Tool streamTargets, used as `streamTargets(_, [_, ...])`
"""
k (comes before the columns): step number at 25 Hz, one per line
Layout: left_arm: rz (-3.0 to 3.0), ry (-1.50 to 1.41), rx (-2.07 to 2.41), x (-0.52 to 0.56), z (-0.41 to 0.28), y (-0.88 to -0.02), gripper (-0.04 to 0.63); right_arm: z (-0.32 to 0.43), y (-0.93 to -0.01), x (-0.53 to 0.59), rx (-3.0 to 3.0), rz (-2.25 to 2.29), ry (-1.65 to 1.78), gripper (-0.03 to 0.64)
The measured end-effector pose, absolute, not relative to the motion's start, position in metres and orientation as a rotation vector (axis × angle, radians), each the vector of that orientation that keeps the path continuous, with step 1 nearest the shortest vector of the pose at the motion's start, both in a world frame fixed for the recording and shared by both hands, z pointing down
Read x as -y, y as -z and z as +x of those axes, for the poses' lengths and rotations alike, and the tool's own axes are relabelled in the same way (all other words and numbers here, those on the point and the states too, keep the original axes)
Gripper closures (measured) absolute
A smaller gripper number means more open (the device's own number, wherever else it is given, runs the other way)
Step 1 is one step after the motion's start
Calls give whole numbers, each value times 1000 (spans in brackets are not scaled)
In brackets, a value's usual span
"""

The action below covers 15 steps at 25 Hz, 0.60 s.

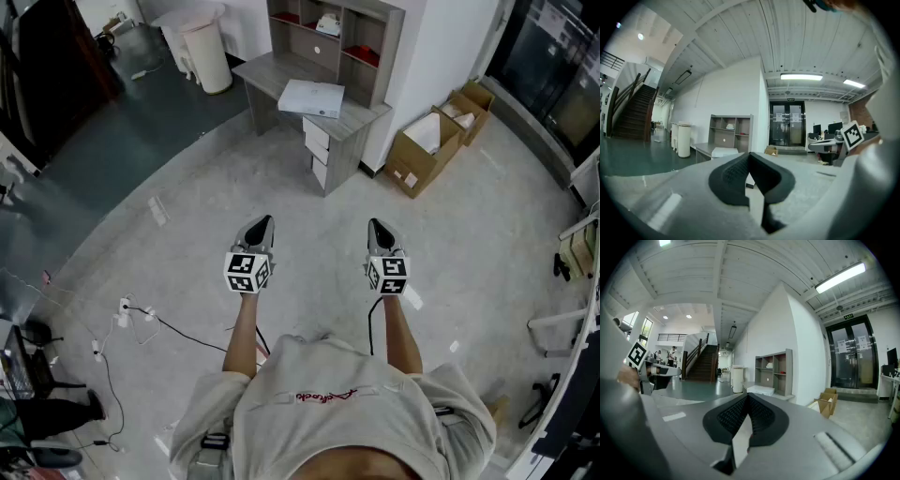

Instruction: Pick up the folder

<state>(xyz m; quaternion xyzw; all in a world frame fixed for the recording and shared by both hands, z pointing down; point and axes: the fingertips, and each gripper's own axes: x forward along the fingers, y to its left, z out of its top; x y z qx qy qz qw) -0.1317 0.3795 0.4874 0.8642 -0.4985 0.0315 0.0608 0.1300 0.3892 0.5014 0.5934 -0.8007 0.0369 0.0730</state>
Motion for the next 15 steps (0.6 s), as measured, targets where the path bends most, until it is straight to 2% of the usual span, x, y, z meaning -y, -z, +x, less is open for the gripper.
streamTargets(15, [2596,-119,1521,-388,-101,-492,597,158,-502,-401,2434,1768,-135,611])
